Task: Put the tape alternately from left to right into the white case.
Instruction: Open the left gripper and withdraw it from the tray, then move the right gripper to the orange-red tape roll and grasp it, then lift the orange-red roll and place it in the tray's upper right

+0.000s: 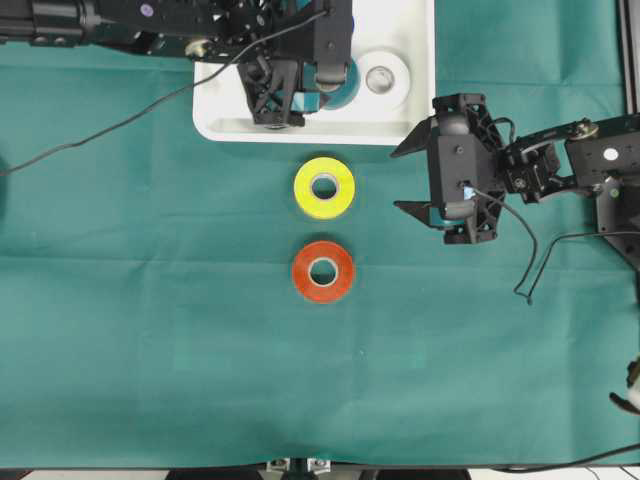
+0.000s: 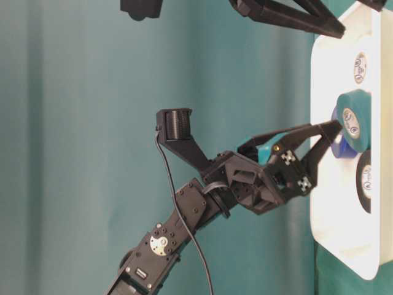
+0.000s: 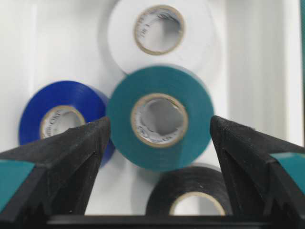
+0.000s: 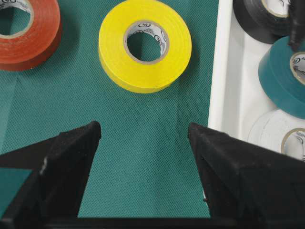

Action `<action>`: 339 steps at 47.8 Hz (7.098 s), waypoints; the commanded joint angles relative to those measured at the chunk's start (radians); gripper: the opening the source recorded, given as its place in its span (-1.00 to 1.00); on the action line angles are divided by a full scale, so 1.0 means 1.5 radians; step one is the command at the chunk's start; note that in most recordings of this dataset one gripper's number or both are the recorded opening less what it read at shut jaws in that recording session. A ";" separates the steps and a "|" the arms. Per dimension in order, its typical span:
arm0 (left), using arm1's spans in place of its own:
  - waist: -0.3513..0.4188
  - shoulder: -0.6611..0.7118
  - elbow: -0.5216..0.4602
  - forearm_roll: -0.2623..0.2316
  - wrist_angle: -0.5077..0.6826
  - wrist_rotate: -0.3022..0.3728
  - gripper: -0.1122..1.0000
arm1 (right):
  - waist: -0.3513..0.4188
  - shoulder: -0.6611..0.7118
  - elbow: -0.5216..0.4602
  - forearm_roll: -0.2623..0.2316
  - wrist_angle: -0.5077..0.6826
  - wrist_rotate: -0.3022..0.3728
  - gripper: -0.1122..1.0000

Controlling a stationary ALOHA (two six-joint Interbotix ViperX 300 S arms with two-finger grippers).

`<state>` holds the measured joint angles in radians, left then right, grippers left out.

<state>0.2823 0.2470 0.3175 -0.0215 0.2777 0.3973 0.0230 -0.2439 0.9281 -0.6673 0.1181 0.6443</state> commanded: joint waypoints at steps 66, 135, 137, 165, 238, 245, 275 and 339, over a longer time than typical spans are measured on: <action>-0.142 -0.193 0.228 -0.003 -0.002 -0.136 0.74 | 0.002 -0.006 -0.004 0.001 -0.005 0.002 0.66; -0.149 -0.191 0.241 -0.003 -0.002 -0.169 0.73 | 0.080 0.172 -0.162 0.003 -0.057 0.013 0.66; -0.149 -0.191 0.241 -0.003 -0.002 -0.169 0.73 | 0.080 0.179 -0.167 0.003 -0.058 0.013 0.66; -0.149 -0.191 0.241 -0.003 -0.002 -0.169 0.73 | 0.092 0.254 -0.217 0.003 -0.054 0.013 0.66; -0.150 -0.189 0.242 -0.003 -0.002 -0.170 0.72 | 0.098 0.304 -0.263 0.001 -0.016 0.010 -0.29; -0.151 -0.191 0.242 -0.003 -0.002 -0.171 0.72 | 0.104 0.271 -0.261 0.001 -0.009 0.010 -0.29; -0.151 -0.193 0.252 -0.003 -0.002 -0.171 0.72 | 0.106 0.214 -0.265 -0.001 0.069 0.007 -0.32; -0.165 -0.193 0.254 -0.003 -0.002 -0.182 0.72 | -0.076 0.122 -0.196 -0.015 0.128 -0.011 -0.32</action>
<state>0.0383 -0.0169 0.6903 -0.0245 0.2792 0.1289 -0.0690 -0.0322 0.6412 -0.6811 0.3160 0.6274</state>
